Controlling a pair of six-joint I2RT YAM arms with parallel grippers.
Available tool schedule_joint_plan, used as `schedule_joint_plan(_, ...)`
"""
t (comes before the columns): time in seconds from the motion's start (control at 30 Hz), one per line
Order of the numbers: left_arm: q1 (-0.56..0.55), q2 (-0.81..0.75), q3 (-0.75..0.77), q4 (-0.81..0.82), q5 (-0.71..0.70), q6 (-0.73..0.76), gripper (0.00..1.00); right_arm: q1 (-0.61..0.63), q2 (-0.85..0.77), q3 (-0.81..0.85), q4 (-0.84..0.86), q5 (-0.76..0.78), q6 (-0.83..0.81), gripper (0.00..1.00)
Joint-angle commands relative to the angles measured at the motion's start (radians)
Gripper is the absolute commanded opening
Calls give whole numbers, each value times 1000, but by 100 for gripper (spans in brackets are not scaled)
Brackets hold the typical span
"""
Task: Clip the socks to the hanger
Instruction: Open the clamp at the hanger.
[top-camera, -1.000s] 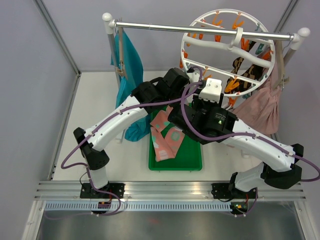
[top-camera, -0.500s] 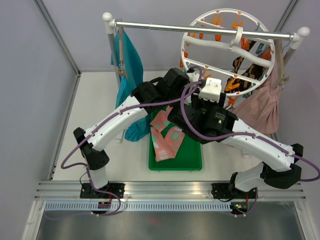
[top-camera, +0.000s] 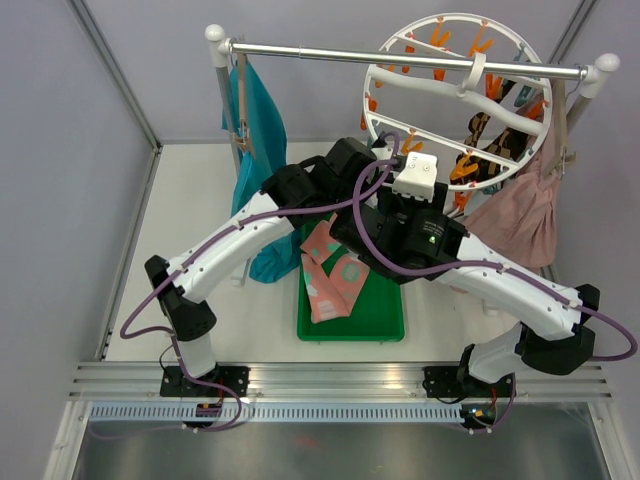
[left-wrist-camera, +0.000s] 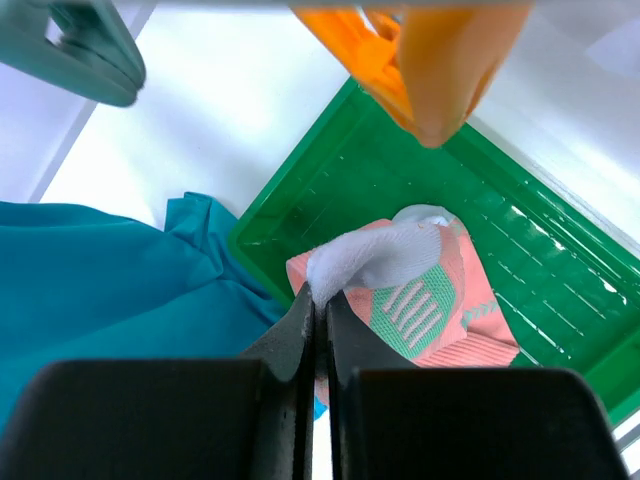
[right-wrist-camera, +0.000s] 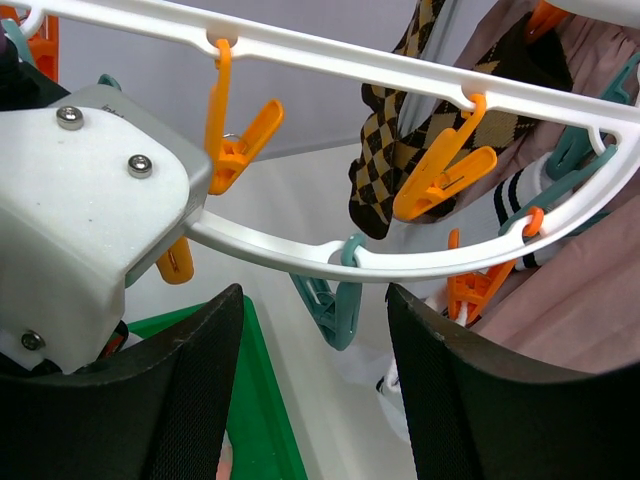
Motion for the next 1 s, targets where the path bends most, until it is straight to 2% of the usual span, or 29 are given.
schedule_joint_plan(0.0, -23, -62, -4, 40, 20, 51, 2, -10, 39, 1, -129, -18, -68, 66)
schedule_joint_plan(0.2, -25, -72, -4, 46, 18, 53, 2, -16, 46, -8, -129, -26, -73, 66)
schedule_joint_plan(0.27, -25, -74, -4, 50, 18, 51, 2, -17, 43, -5, -131, -25, -74, 61)
schedule_joint_plan(0.33, -25, -82, -4, 51, 21, 48, 2, -19, 39, -4, -129, -23, -76, 49)
schedule_joint_plan(0.43, -25, -94, -6, 56, 9, 45, 2, -19, 19, -1, -129, -17, -80, 40)
schedule_joint_plan(0.67, -25, -134, -26, 83, -31, 21, 3, -19, -44, -2, -129, -32, -77, 26)
schedule_joint_plan(0.8, -23, -155, -39, 100, -43, -2, 5, -19, -105, -31, -65, -63, -125, 20)
schedule_joint_plan(0.97, -23, -169, -88, 123, -65, -25, 6, -19, -249, -128, 133, -152, -276, 16)
